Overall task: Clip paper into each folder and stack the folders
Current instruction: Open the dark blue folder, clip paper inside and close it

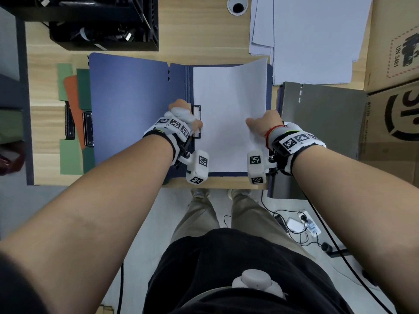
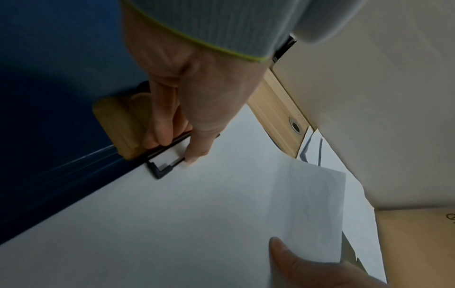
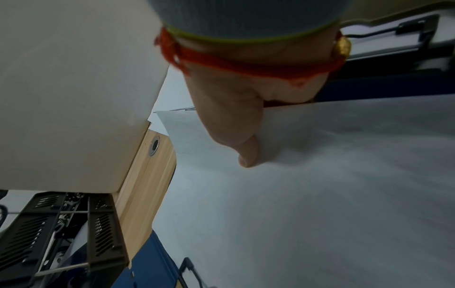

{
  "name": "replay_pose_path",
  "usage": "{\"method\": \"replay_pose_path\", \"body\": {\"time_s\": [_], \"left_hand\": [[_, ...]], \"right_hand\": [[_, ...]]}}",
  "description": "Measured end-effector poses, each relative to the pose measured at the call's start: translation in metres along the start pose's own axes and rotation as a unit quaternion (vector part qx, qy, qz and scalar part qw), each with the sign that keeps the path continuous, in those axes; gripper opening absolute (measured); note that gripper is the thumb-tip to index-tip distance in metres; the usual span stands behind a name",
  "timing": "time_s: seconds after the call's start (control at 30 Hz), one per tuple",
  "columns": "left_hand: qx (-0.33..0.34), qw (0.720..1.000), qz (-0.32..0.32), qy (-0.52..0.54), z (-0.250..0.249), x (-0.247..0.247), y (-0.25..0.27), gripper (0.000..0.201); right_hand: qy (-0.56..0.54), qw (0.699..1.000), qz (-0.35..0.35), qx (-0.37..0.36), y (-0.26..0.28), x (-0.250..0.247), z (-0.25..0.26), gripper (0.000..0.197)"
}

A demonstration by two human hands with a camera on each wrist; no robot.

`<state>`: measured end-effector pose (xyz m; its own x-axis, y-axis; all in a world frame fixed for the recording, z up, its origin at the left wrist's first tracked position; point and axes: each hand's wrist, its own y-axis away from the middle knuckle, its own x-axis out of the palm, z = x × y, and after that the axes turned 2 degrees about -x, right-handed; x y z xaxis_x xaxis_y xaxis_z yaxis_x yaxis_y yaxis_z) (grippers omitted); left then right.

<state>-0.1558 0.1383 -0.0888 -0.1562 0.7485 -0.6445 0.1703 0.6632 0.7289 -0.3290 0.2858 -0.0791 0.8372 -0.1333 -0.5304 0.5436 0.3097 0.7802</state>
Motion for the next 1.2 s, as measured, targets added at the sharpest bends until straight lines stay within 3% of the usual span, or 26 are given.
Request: {"method": "replay_pose_path", "body": {"time_s": [0.13,0.3,0.4,0.47,0.53,0.63,0.7,0.8,0.93,1.03,1.1,1.2], "left_hand": [[0.026,0.998,-0.024,-0.052,-0.004,0.003,0.004,0.046],[0.016,0.997,-0.025,-0.067,-0.006,0.002,0.004,0.049],[0.021,0.996,-0.016,-0.081,-0.006,0.001,0.008,0.049],[0.016,0.996,-0.019,-0.088,-0.007,0.001,0.008,0.048],[0.013,0.995,-0.015,-0.097,-0.009,-0.004,0.015,0.047],[0.013,0.994,-0.021,-0.105,-0.005,-0.020,0.023,0.050],[-0.022,0.994,-0.025,-0.104,0.001,-0.033,0.021,0.054],[-0.047,0.991,-0.103,-0.074,0.026,-0.064,0.020,0.081],[-0.123,0.964,-0.209,-0.105,0.049,-0.094,0.028,0.083],[-0.176,0.961,-0.194,-0.093,0.068,-0.109,0.030,0.102],[-0.151,0.973,-0.162,-0.070,0.076,-0.117,0.033,0.112],[-0.141,0.976,-0.150,-0.069,0.084,-0.125,0.034,0.109]], "right_hand": [[0.011,0.998,-0.052,-0.025,0.001,-0.005,0.001,0.020],[-0.072,0.987,-0.110,-0.089,-0.004,-0.017,0.012,0.054],[-0.026,0.980,-0.135,-0.145,-0.001,-0.014,0.025,0.077],[0.003,0.975,-0.146,-0.171,0.003,-0.012,0.031,0.082],[0.004,0.976,-0.124,-0.181,0.007,-0.009,0.037,0.074],[0.041,0.980,-0.030,-0.194,0.017,-0.002,0.048,0.056],[0.073,0.977,0.021,-0.201,0.021,0.002,0.055,0.051],[0.108,0.970,0.074,-0.206,0.035,0.021,0.078,0.052],[0.209,0.953,0.112,-0.187,0.042,0.047,0.097,0.047],[0.288,0.931,0.130,-0.184,0.039,0.064,0.100,0.030],[0.319,0.921,0.132,-0.181,0.040,0.070,0.104,0.030],[0.313,0.926,0.135,-0.164,0.041,0.072,0.109,0.036]]}}
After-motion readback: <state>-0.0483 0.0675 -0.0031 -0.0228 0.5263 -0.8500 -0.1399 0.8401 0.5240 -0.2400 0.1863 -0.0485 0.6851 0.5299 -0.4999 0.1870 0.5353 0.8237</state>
